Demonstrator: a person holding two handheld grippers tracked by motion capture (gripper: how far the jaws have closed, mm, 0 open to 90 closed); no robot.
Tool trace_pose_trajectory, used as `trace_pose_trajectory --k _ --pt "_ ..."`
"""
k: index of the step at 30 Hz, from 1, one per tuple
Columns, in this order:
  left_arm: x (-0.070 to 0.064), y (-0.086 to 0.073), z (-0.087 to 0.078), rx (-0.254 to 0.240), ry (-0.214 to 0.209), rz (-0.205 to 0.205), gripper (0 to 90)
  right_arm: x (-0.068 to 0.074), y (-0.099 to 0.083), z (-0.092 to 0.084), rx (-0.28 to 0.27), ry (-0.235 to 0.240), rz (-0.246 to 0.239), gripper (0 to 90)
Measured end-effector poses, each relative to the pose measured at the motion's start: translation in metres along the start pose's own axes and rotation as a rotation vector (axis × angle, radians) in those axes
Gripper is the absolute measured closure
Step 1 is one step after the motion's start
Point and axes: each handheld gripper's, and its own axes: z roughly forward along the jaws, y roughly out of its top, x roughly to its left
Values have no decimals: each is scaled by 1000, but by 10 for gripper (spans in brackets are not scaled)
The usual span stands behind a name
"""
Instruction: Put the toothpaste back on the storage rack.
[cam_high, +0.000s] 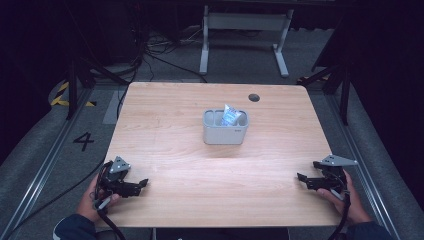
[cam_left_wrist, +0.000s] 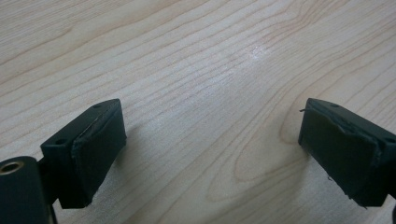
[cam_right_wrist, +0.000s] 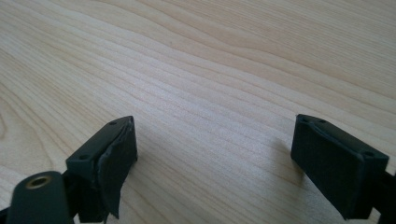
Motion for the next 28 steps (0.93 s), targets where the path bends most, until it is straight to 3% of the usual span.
trace_pose_trajectory --k 28 --pt "0 2 3 19 5 0 2 0 0 0 -1 0 -1 148"
